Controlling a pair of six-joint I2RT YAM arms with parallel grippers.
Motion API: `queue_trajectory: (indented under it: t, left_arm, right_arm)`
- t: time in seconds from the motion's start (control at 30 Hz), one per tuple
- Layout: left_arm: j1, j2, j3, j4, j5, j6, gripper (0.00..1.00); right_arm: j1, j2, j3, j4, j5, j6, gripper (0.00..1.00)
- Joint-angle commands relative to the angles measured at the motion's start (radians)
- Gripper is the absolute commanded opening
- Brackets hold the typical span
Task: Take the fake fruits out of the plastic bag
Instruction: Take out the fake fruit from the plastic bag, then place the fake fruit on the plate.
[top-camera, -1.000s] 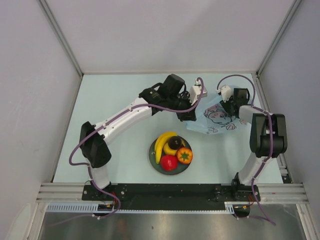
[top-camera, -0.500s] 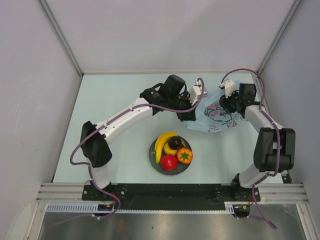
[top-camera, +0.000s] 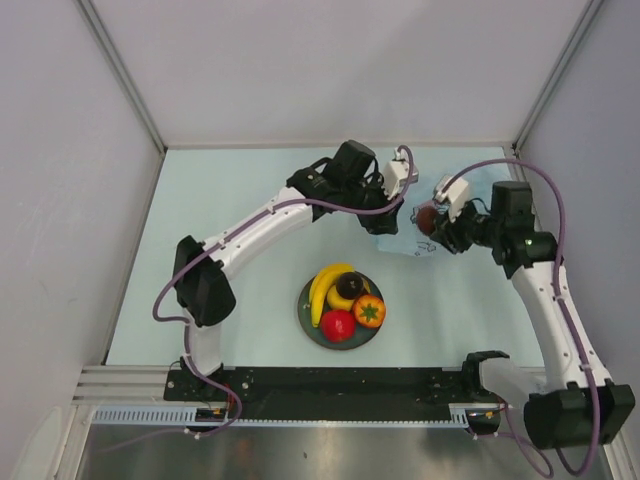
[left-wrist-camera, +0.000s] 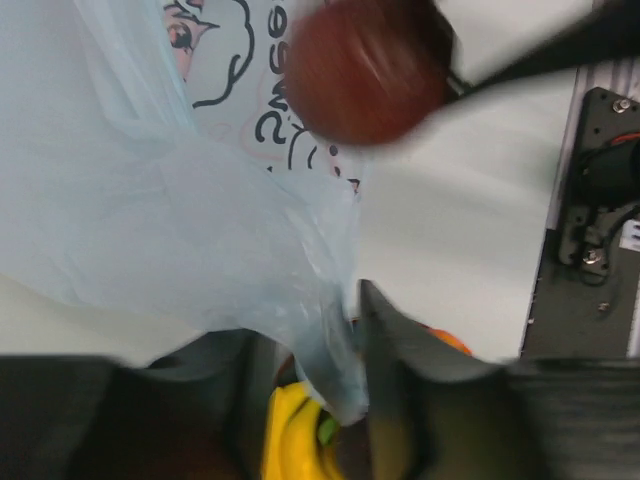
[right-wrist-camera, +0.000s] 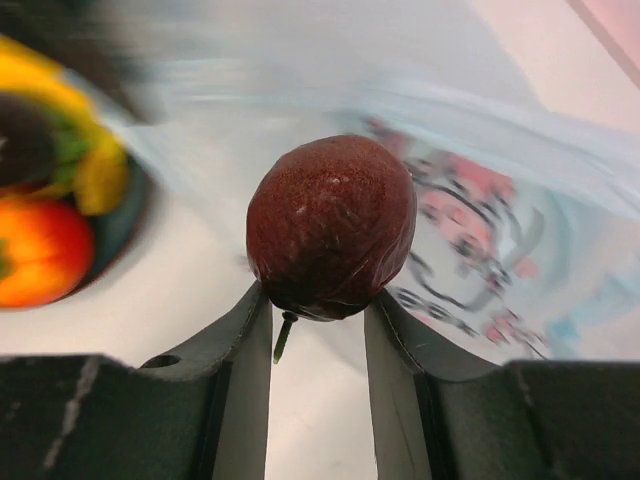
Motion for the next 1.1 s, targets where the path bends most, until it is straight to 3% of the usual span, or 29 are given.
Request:
queue_trajectory:
  t: [0.0, 0.1, 0.33, 0.57, 0.7, 0.9, 1.07]
  left_arm:
    - [0.051, -0.005, 0.080, 0.015, 0.072, -0.039, 0.61]
    - [0.077, -0.039, 0.059, 0.003, 0.100, -0.043, 0.71]
    - [0.135, -0.203, -0.111, -0.003, -0.021, -0.035, 0.79]
    - [0.284, -0.416, -0.353, 0.026, -0.031, -0.148, 0.79]
    - [0.378, -0.560, -0.574, 0.092, 0.011, -0.174, 0.79]
    - [0.398, -0.706, -0.729, 0.142, 0.068, -0.230, 0.79]
    - [0.410, -0.816, -0.838, 0.202, 0.029, -0.257, 0.79]
  right_arm:
    - [0.225, -0.070, -0.055, -0.165, -0.039, -0.144, 0.19]
    - [0.418, -0.057, -0.075, -0.143, 0.012, -0.180, 0.20]
    - [0.773, 0.034, -0.075, -0.074, 0.158, -0.272, 0.22]
    - [0.872, 0.143, 0.020, -0.103, 0.132, -0.171, 0.23]
    - [0.936, 0.195, 0.063, -0.124, 0.169, -0.135, 0.24]
    - [0.987, 0.313, 0.199, -0.195, 0.255, 0.093, 0.23]
    - [1.008, 0.405, 0.270, -0.256, 0.284, 0.244, 0.23]
